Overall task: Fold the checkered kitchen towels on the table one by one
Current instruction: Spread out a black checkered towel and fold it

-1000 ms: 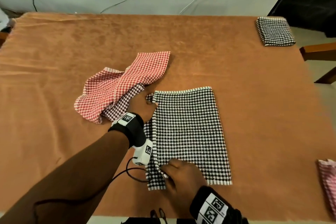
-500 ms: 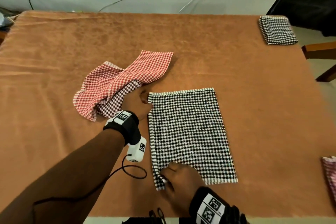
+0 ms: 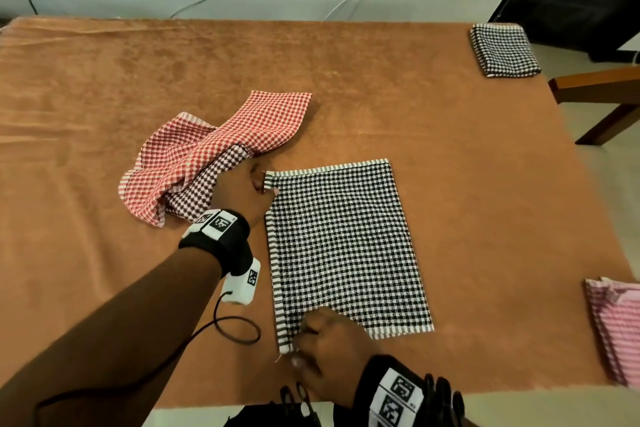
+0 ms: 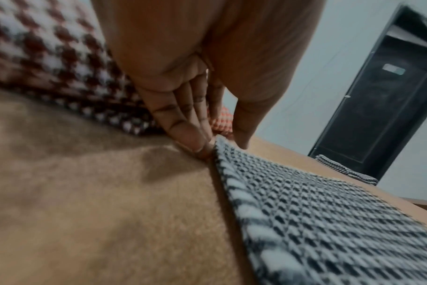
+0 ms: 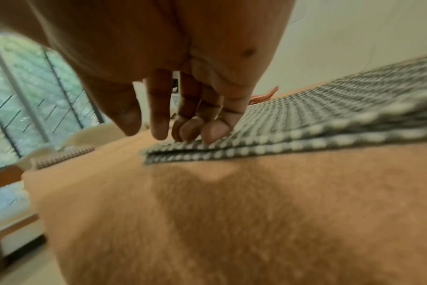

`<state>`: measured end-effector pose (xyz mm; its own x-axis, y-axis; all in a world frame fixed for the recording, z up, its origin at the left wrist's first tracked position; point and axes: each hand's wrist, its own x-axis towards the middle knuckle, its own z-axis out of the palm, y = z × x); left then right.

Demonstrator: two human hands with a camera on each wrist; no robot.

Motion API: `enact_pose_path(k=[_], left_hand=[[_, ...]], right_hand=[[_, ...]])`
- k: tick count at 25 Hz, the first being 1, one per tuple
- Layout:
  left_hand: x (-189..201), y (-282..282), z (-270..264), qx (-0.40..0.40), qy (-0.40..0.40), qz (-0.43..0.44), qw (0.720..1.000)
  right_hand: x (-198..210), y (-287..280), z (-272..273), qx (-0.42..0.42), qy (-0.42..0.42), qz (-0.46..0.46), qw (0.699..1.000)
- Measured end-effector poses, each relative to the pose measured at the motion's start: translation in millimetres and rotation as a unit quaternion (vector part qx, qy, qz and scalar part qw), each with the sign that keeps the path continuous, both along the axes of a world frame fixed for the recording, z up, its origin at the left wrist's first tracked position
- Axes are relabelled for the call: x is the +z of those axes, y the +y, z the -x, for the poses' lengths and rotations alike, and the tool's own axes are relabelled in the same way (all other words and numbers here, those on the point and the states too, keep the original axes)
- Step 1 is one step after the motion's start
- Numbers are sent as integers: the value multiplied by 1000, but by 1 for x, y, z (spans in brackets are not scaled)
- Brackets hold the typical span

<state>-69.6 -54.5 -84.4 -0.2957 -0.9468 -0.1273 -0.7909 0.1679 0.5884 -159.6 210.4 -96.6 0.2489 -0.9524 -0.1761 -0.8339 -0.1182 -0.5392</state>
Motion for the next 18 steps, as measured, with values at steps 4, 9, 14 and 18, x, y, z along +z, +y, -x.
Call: enact_pose_path(k=[4,9,14,18], left_hand=[[13,50,-28,-41,-18,0,999],[5,151,-79,-74,-41,-198,977],[5,195,-79,30,-39,-218,975],[3,207,-70,64,-37,-212,974]], right_hand=[[13,23,59,-197,-3,33,980],[12,70,144,-389,24,-40,920],[4,83,147,-446,-107,-98,883],[0,74,138,-449,-162,-106,872]])
